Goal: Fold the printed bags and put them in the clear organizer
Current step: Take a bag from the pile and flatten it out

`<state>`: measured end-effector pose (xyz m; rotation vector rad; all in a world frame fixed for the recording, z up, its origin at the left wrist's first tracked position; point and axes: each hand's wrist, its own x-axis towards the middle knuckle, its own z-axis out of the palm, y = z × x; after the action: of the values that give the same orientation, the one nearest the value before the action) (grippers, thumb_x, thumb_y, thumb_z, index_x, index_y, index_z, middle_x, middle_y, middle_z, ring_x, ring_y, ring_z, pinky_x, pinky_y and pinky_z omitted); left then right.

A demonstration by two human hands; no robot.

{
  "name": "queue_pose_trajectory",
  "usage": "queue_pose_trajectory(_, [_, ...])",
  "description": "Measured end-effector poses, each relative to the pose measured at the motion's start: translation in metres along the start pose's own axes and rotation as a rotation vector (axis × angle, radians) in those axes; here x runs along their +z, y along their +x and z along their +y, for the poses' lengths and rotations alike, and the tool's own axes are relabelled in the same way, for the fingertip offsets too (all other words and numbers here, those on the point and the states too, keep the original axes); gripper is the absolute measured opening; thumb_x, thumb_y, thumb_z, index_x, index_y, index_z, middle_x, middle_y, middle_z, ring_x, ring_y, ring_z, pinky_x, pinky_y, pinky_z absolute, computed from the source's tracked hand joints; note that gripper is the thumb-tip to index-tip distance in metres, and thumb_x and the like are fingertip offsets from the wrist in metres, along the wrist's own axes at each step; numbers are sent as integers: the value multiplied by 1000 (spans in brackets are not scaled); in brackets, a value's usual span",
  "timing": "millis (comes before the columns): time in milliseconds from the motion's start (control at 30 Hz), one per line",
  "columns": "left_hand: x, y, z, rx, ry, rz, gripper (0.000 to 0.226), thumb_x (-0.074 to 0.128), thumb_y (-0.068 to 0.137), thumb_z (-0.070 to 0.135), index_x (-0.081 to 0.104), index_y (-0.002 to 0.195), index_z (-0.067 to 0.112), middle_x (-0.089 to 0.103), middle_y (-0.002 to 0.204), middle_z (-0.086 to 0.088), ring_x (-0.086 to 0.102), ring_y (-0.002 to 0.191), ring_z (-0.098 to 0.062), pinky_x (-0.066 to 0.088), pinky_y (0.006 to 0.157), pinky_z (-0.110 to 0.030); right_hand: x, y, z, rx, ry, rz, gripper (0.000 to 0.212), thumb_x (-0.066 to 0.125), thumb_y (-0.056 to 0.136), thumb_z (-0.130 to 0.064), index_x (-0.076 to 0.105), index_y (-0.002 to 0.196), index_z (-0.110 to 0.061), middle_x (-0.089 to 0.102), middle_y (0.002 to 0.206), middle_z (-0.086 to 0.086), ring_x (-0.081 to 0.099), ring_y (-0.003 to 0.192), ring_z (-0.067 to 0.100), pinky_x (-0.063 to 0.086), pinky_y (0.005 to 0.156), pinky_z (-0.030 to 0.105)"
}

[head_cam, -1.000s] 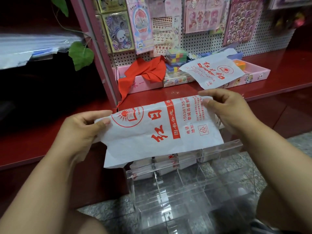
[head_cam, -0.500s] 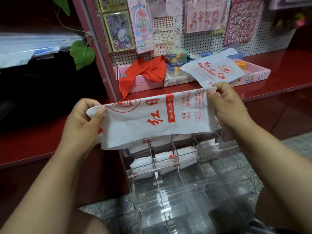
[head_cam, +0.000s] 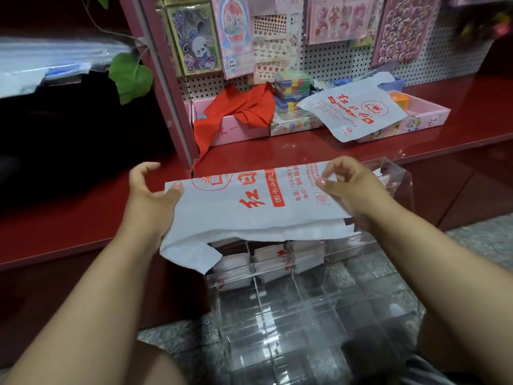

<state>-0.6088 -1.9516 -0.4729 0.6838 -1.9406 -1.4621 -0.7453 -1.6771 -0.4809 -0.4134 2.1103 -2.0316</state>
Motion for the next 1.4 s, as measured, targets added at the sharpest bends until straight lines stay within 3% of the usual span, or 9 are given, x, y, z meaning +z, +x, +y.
queue_pose_trajectory(133, [-2, 1, -2, 48, 63, -70, 23, 64, 93, 13, 61, 80, 32, 49, 64, -2, 40, 48, -16, 34, 48, -23, -1, 6, 7, 46, 43, -16, 22, 57, 90, 6, 67, 81, -11, 67, 86, 1, 65, 77, 7, 52, 69, 10])
queue_pose_trajectory(333, [-5, 0, -3, 1, 2, -238, 21, 59, 94, 7, 71, 100, 23, 74, 80, 13, 65, 70, -1, 52, 64, -15, -14, 9, 3, 47, -35, -93, 38, 62, 85, 9, 70, 107, -20, 64, 125, 3, 62, 113, 18, 50, 98, 29])
queue_pose_trajectory(400, [-6, -1, -4, 7, 1, -273, 31, 64, 89, -2, 69, 104, 25, 74, 88, 11, 68, 74, 1, 52, 65, -12, -16, 8, 2, 41, -12, -57, 40, 67, 78, 11, 73, 97, -23, 65, 123, 12, 62, 112, 31, 52, 96, 39])
queue_pose_trajectory(600, [-6, -4, -9, -21, 10, -184, 27, 65, 89, 0, 74, 92, 25, 71, 83, -8, 64, 72, -19, 55, 65, -26, -10, 0, 8, 122, -72, -161, 25, 57, 93, -4, 70, 99, -24, 71, 104, 5, 68, 77, 12, 52, 52, 18])
queue_pose_trajectory(733, [-6, -3, -9, -50, -46, -230, 40, 64, 88, -4, 66, 114, 26, 72, 98, 4, 69, 75, -6, 58, 70, -19, -13, 3, 10, 55, -171, -99, 26, 61, 90, 0, 67, 100, -24, 59, 90, 4, 63, 73, 11, 49, 54, 15])
queue_pose_trajectory(867, [-7, -2, -11, -45, -51, -224, 51, 63, 86, -8, 61, 127, 21, 70, 106, 3, 66, 82, -8, 56, 70, -16, -13, 1, 16, 110, -263, -170, 20, 63, 91, -12, 62, 92, -32, 59, 93, 21, 64, 83, 30, 56, 72, 43])
queue_pose_trajectory(1000, [-8, -4, -11, -42, -26, -226, 34, 63, 87, -6, 69, 115, 12, 71, 107, -6, 68, 78, -9, 55, 70, -17, -12, 0, 17, 38, -231, -80, 21, 62, 88, 2, 62, 81, -17, 42, 54, -1, 41, 52, 13, 40, 52, 23])
queue_pose_trajectory(1200, [-14, -6, -8, -94, -58, -270, 33, 63, 87, -6, 68, 115, 11, 71, 104, -4, 70, 75, -6, 57, 74, -18, -15, 2, 12, -28, -152, -50, 26, 66, 82, 9, 70, 85, -16, 63, 80, -5, 62, 69, 0, 53, 67, 13])
queue_pose_trajectory(1400, [-21, -8, -4, -118, -81, -267, 41, 69, 78, -10, 70, 110, 15, 73, 102, -8, 72, 80, -13, 59, 75, -23, -17, 0, 11, -12, -184, -151, 35, 80, 71, -5, 73, 97, -29, 66, 92, 10, 61, 86, 15, 53, 84, 27])
